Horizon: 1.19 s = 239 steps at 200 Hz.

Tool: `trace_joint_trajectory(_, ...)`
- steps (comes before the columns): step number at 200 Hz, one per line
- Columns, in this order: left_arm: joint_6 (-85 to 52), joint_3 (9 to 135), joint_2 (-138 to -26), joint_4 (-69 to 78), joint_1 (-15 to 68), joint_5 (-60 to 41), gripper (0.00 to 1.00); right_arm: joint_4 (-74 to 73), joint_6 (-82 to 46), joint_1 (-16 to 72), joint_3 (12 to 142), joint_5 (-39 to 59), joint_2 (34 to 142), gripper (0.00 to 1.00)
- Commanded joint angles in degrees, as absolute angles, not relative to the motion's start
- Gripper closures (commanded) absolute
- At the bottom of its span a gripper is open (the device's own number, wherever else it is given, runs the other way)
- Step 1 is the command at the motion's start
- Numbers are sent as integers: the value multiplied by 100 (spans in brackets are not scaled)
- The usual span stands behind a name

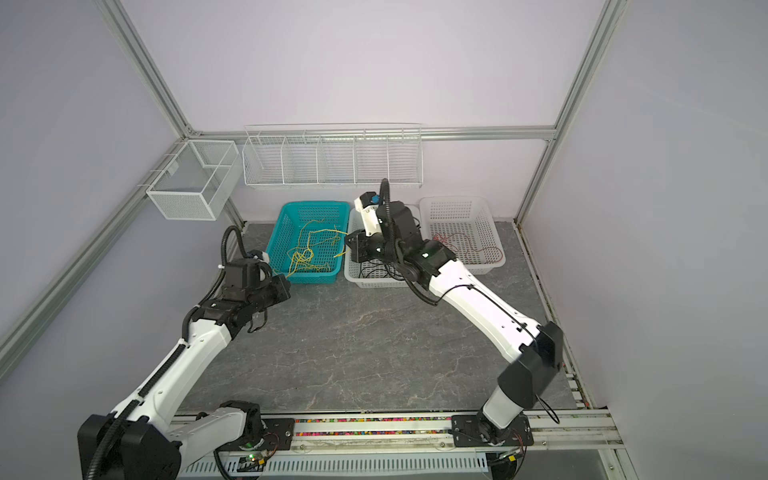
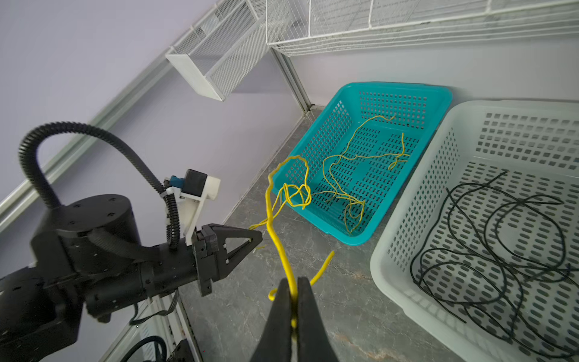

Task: Untangle the cables
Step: 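Carry both yellow wires into the teal basket and open both grippers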

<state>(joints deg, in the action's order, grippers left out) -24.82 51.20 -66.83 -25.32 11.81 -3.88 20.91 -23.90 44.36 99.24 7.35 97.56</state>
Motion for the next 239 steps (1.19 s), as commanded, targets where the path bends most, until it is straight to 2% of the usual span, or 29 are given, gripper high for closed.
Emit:
trace_joint_trajectory(1, -2322, 5569, -7080, -2170, 1128, -416, 100, 2345, -2039, 4595, 10488, 529, 10383, 94)
trace_joint_trajectory(50, -2111, 6258, -8173, -1779, 1081, -132, 100, 2818, -1745, 4607, 12035, 62, 11936, 93)
trace_joint_trajectory(81, -1842, 6776, -8792, -1719, 1074, 82, 91, 3024, -1672, 4598, 12776, -138, 12617, 93)
trace_joint_trajectory(90, -1762, 6926, -8923, -1773, 1072, 155, 83, 3030, -1661, 4590, 12895, -187, 12741, 93)
trace_joint_trajectory(105, -1633, 7118, -9032, -1851, 1072, 254, 58, 3076, -1690, 4562, 13132, -250, 12948, 93)
trace_joint_trajectory(117, -1638, 7267, -8994, -2022, 1072, 353, 47, 3081, -1705, 4544, 13288, -317, 13086, 93)
trace_joint_trajectory(131, -1728, 7240, -8733, -1991, 1072, 453, 37, 3091, -1758, 4503, 13503, -343, 13282, 93)
trace_joint_trajectory(141, -1784, 7072, -8462, -1830, 1072, 458, 34, 3173, -1813, 4470, 13739, -319, 13462, 93)
trace_joint_trajectory(162, -1975, 6626, -7731, -1512, 1072, 512, 30, 3252, -1889, 4445, 14263, -115, 13898, 93)
trace_joint_trajectory(213, -2191, 5762, -5914, -2150, 1072, 650, 26, 3419, -2003, 4435, 15002, -128, 14702, 91)
trace_joint_trajectory(220, -2189, 5664, -5694, -2295, 1072, 695, 26, 3436, -2009, 4438, 15001, -187, 14758, 89)
trace_joint_trajectory(239, -2180, 5471, -5214, -2678, 1072, 691, 25, 3512, -1981, 4434, 15024, -186, 14870, 72)
